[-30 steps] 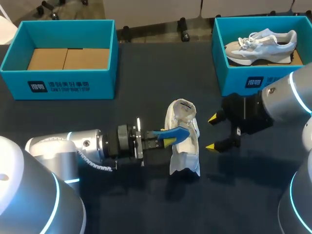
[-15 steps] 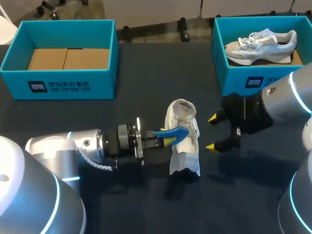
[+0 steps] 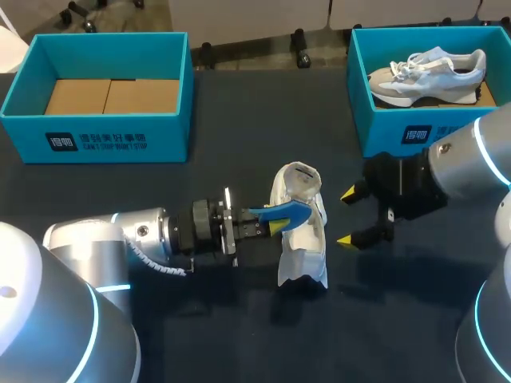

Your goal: Take the shoe out of the shoebox, open the shoe tongue, remove and reinsert the insole, then place the shoe into the shoebox

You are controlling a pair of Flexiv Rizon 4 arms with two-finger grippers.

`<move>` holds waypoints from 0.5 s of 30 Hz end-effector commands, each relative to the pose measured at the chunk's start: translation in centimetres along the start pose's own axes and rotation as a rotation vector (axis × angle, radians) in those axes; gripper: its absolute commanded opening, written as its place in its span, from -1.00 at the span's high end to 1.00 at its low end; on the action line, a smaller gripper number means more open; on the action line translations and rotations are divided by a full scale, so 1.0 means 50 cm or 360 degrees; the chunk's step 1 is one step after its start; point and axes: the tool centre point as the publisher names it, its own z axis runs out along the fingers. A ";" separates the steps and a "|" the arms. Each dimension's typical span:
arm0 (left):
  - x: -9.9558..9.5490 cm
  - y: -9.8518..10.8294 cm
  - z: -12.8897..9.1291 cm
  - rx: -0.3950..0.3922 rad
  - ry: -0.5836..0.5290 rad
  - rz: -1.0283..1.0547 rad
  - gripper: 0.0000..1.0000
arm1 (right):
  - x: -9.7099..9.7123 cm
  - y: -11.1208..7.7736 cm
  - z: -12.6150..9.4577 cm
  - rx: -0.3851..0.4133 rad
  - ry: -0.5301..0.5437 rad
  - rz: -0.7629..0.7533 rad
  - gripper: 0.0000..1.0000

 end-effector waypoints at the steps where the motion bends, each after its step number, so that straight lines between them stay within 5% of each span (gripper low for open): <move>1: -0.009 0.006 0.006 -0.0008 -0.0004 0.0005 1.00 | 0.001 0.000 0.001 0.0000 -0.0001 0.0000 -1.00; 15: -0.015 0.024 0.016 -0.0020 0.0009 0.0023 1.00 | 0.001 0.000 0.001 0.0000 -0.0001 0.0000 -1.00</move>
